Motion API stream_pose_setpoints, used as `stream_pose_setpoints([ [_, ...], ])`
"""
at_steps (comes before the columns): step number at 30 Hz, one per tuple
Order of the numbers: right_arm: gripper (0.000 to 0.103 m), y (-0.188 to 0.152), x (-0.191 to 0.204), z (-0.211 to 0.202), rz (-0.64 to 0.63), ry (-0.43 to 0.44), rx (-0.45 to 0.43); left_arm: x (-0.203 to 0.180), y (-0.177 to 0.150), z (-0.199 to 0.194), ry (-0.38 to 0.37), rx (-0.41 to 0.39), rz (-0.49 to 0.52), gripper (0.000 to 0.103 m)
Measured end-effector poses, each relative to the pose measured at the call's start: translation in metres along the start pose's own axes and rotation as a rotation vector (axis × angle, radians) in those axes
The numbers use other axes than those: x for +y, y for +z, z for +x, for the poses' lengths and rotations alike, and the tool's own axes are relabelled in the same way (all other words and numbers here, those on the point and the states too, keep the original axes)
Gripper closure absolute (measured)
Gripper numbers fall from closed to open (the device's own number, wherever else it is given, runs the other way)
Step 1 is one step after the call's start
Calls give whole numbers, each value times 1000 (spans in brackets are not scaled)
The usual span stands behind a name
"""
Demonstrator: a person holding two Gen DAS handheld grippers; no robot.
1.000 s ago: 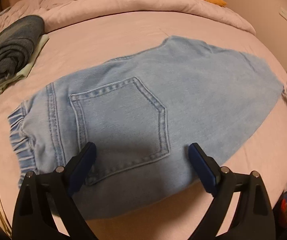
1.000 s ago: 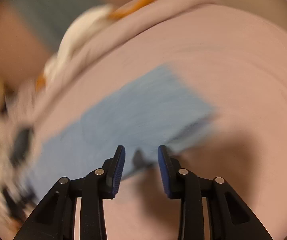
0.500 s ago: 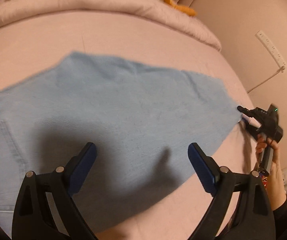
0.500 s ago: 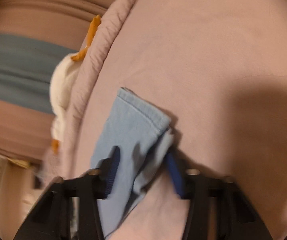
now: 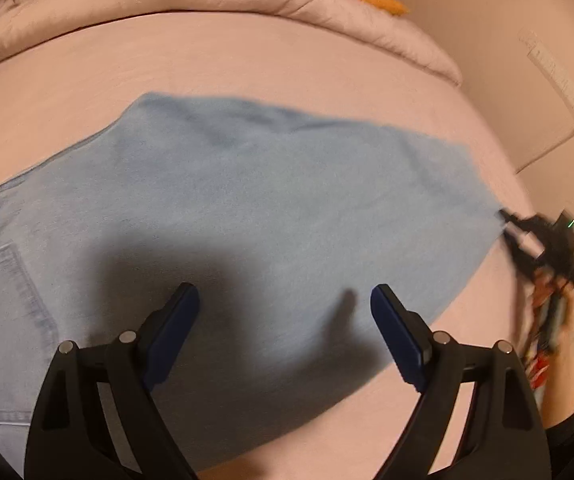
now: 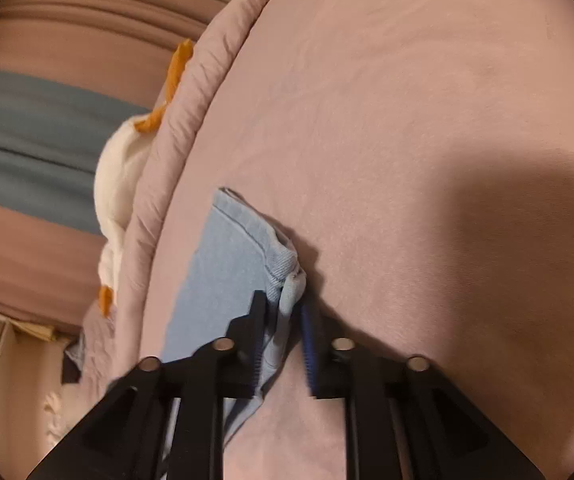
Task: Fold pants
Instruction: 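Grasp the leg hems with the right tool and lift them toward the waistband, then press the fold with the left tool while the right tool lays the hems down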
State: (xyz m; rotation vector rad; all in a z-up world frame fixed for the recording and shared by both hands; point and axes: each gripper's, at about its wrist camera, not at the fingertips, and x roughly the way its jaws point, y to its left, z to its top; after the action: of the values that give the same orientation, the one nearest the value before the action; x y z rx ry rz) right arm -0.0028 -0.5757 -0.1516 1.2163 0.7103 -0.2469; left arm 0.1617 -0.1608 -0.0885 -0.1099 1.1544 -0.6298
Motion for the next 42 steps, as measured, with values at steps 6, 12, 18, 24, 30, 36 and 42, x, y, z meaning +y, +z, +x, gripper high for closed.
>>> stream_pose_setpoints([
  [6, 52, -2, 8, 2, 58, 113, 21, -43, 35, 25, -150, -3, -50, 14],
  [12, 52, -4, 22, 18, -5, 75, 37, -92, 59, 58, -327, 17, -88, 14],
  [18, 89, -5, 18, 22, -77, -4, 29, -79, 62, 101, -394, 74, -271, 18],
  [24, 92, -22, 88, 0, -384, -53, -53, -52, 62, 97, -464, 88, -371, 40],
  [30, 92, -90, 187, -15, -836, -44, -95, -13, 44, 62, -638, -6, -584, 7],
  [36, 92, -181, 231, 19, -1118, 4, -18, 18, 27, 24, -828, -100, -682, 1],
  [42, 92, -270, 237, 68, -1342, -8, 88, 41, 5, 34, -816, -58, -763, 14],
])
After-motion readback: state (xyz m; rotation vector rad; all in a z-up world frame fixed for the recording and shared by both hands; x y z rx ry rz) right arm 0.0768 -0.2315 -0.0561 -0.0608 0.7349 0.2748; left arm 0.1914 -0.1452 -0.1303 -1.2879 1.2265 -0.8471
